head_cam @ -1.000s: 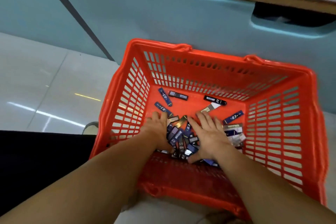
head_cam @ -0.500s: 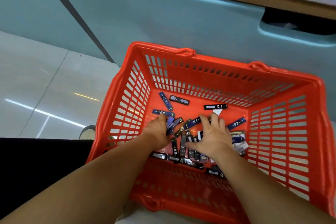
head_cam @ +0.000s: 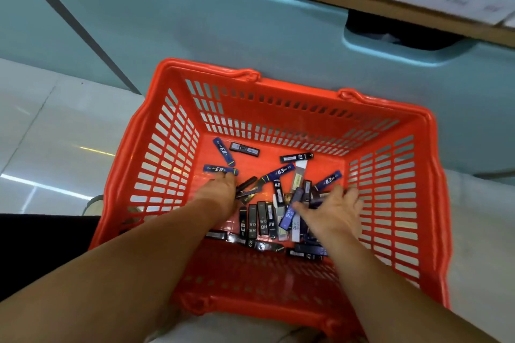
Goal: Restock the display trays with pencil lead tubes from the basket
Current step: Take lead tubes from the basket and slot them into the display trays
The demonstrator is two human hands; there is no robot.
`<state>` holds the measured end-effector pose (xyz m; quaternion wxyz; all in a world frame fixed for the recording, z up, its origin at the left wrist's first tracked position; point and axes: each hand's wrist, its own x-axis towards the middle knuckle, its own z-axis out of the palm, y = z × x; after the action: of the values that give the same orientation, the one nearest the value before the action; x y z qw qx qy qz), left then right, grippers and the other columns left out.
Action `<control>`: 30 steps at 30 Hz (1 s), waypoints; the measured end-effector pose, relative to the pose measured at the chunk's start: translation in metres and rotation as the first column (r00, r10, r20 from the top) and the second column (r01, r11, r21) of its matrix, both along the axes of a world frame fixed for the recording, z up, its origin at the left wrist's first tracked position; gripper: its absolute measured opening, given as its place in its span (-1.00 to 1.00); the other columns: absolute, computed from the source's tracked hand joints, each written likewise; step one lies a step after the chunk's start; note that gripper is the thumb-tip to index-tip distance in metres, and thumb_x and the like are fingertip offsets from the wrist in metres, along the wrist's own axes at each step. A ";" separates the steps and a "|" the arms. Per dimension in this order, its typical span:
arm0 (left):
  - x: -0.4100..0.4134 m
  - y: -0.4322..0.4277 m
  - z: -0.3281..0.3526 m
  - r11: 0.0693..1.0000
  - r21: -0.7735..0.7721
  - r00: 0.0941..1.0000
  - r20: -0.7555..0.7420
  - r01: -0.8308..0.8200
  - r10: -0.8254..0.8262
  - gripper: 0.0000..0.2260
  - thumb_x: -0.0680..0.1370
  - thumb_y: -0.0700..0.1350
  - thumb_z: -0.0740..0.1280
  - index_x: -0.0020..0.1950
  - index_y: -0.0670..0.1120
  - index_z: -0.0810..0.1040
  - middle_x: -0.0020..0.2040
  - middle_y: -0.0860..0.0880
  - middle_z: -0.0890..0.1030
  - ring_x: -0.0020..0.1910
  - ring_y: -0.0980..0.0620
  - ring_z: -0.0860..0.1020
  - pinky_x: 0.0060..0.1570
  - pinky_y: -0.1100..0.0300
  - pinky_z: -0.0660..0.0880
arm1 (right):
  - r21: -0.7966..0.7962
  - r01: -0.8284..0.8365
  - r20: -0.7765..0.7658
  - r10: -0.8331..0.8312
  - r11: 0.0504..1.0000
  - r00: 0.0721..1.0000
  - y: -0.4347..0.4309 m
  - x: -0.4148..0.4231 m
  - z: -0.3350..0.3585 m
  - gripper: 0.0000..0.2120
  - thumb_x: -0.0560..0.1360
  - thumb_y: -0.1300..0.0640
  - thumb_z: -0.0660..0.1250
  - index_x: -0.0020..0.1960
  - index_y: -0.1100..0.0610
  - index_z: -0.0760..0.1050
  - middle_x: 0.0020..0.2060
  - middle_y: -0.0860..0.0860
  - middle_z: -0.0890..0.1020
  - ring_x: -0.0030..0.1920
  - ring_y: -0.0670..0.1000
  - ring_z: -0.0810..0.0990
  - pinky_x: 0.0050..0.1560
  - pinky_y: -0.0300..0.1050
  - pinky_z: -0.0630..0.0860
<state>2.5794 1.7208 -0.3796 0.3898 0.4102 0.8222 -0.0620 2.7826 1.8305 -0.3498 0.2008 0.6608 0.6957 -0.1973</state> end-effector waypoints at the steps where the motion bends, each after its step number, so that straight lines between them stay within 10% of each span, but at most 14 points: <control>1: 0.001 0.002 0.001 1.000 -0.006 1.000 0.014 -0.022 0.022 -0.49 0.63 0.01 0.37 0.49 -0.11 0.28 0.26 -0.12 0.50 0.22 -0.08 0.53 0.29 0.03 0.50 | -0.016 0.054 0.009 -0.054 0.998 0.998 -0.003 0.000 0.001 0.09 0.32 -0.53 0.36 0.58 0.11 0.12 0.47 0.15 0.18 0.47 0.20 0.20 0.42 0.11 0.36; 6: 0.000 0.006 0.008 0.993 -0.026 0.989 0.090 -0.118 0.119 -0.52 0.65 0.04 0.34 0.49 -0.10 0.29 0.17 -0.08 0.51 0.09 -0.03 0.54 0.14 0.06 0.52 | -0.238 0.695 -0.063 -0.725 0.679 0.686 -0.012 -0.007 -0.012 0.31 -0.10 -0.56 0.49 0.45 0.15 0.29 0.30 0.18 0.46 0.25 0.27 0.49 0.24 0.20 0.53; 9: 0.000 0.000 0.009 0.995 -0.068 0.994 0.076 -0.079 0.084 -0.50 0.65 -0.16 0.29 0.56 -0.11 0.21 0.24 -0.13 0.54 0.14 -0.05 0.56 0.18 0.07 0.51 | -0.325 0.749 -0.171 -0.815 0.577 0.554 -0.010 -0.001 -0.061 0.53 -0.38 -0.52 0.49 0.47 0.13 0.20 0.36 0.17 0.44 0.29 0.32 0.47 0.26 0.32 0.49; 17: -0.001 0.003 0.010 0.980 0.057 0.971 0.162 -0.189 0.178 -0.67 0.67 -0.11 0.25 0.41 -0.10 0.30 0.13 -0.10 0.53 -0.01 0.01 0.51 0.01 0.11 0.41 | -0.205 0.359 -0.078 -0.380 0.911 0.922 -0.014 -0.036 -0.018 0.26 0.14 -0.39 0.62 0.58 -0.01 -0.01 0.41 0.13 0.17 0.45 0.20 0.14 0.37 0.16 0.35; 30: -0.008 0.003 0.006 0.918 0.081 0.894 0.277 -0.388 0.353 -0.79 0.63 -0.02 0.40 0.18 -0.05 0.47 0.01 -0.03 0.59 -0.02 0.00 0.59 -0.10 0.13 0.55 | -0.186 0.231 -0.354 -0.284 0.955 0.891 0.001 -0.038 -0.034 -0.40 0.34 0.00 0.60 0.24 -0.12 0.35 0.22 -0.06 0.39 0.30 0.10 0.30 0.19 0.01 0.38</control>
<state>2.5717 1.7241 -0.3732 0.4690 0.2755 0.8301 0.1224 2.7442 1.8310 -0.3834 0.0807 0.6814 0.6119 -0.3934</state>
